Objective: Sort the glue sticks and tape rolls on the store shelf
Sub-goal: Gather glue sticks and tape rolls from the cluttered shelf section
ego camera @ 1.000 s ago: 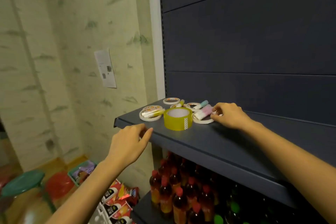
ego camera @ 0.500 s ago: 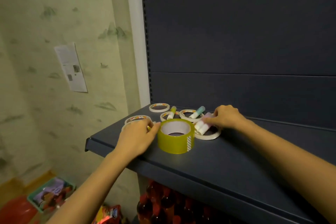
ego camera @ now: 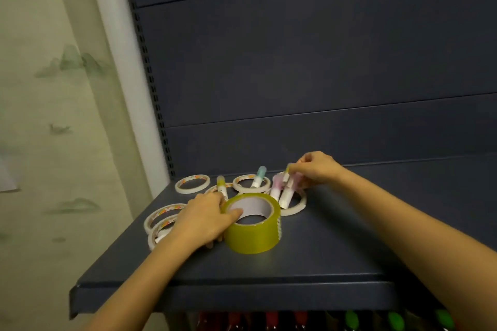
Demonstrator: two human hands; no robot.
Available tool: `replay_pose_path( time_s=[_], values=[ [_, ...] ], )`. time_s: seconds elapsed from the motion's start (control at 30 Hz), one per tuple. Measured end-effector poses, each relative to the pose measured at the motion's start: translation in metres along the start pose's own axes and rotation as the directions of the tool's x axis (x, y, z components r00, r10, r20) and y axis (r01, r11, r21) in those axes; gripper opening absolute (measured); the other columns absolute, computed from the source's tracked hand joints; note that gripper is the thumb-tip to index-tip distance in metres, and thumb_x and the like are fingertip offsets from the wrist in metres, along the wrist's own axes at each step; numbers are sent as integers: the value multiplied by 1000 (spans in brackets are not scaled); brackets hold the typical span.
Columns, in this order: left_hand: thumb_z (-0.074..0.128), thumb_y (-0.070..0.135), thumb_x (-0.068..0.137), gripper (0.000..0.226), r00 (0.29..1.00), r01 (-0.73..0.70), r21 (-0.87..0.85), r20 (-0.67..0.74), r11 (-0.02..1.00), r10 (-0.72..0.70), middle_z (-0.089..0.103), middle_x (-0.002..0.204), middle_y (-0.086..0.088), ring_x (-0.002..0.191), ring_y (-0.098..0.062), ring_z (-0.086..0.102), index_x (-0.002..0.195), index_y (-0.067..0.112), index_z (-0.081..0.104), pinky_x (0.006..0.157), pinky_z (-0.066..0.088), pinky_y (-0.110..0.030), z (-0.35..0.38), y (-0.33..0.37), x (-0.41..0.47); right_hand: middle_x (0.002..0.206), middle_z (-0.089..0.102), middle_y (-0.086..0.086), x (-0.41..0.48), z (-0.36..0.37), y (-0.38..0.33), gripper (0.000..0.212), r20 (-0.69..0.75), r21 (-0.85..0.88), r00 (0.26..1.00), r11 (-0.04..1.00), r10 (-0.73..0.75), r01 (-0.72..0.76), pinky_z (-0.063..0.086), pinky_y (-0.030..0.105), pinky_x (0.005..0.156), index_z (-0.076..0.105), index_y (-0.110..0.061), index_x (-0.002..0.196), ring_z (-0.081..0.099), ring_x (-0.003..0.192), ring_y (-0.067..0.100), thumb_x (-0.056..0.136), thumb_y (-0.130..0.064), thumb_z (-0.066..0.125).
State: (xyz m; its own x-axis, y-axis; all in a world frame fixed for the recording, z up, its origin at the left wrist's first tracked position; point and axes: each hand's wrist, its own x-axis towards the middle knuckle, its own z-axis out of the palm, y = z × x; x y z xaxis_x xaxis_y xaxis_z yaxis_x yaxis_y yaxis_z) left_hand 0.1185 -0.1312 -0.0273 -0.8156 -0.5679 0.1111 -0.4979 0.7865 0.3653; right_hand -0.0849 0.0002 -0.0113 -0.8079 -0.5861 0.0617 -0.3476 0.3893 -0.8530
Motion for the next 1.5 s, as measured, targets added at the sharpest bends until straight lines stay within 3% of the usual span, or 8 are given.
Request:
replay_pose_path(
  time_s=[0.13,0.33,0.5,0.6,0.8,1.03,1.23,1.5],
  values=[
    [47,26,92,19,996,-58,-60,64,997,62,64,53,-4,35,-14,54,94,8,52,52,51,-27,2,-5,11,77,65,7,-36,-9,7,13,-209,73,973,991,-97,114,58,40,82,59,-11,84,66,71,20,78,-16,69],
    [49,18,90,12,979,-189,-172,42,967,199,60,43,-6,34,-16,56,85,7,53,35,42,-21,-11,4,21,72,62,0,-92,-46,16,13,-415,59,901,984,-130,169,56,45,84,58,-16,81,66,67,21,78,-11,69],
    [51,17,87,14,936,-349,-179,-19,920,351,63,47,-11,34,-17,57,82,5,56,38,44,-21,-12,51,22,77,62,-3,-136,-90,36,10,-513,-6,849,990,-126,143,57,42,83,61,-15,87,65,68,19,80,-13,68],
    [50,20,88,18,901,-433,-136,-29,891,433,66,52,-14,43,-20,60,84,4,56,52,50,-28,-2,92,16,79,62,-5,-159,-120,52,12,-568,-26,816,993,-110,116,57,42,83,62,-14,91,66,72,20,82,-15,69],
    [49,21,87,16,851,-517,-184,-9,836,524,66,49,-11,43,-23,62,80,8,56,61,53,-32,34,178,-1,82,61,-9,-210,-190,93,12,-646,-106,756,993,-107,50,55,46,82,62,-19,91,62,76,15,82,-21,70],
    [51,19,85,12,818,-550,-285,2,785,575,66,49,-11,31,-9,55,79,9,55,53,47,-27,87,304,-33,85,64,-4,-279,-294,142,13,-716,-159,689,987,-113,-3,54,46,86,61,-23,84,66,89,21,79,-17,71],
    [51,19,85,13,795,-570,-332,6,752,606,63,45,-6,32,-11,56,82,7,56,49,45,-24,127,397,-64,92,65,6,-321,-376,186,23,-734,-194,668,980,-126,-29,53,47,87,65,-8,102,66,92,29,81,-17,71],
    [49,18,87,15,791,-573,-291,49,766,610,63,46,-6,30,-10,54,85,5,56,45,43,-21,153,491,-68,87,63,-1,-326,-450,229,18,-753,-225,643,973,-138,-55,49,33,79,65,-10,99,66,88,24,83,-18,69]
  ],
)
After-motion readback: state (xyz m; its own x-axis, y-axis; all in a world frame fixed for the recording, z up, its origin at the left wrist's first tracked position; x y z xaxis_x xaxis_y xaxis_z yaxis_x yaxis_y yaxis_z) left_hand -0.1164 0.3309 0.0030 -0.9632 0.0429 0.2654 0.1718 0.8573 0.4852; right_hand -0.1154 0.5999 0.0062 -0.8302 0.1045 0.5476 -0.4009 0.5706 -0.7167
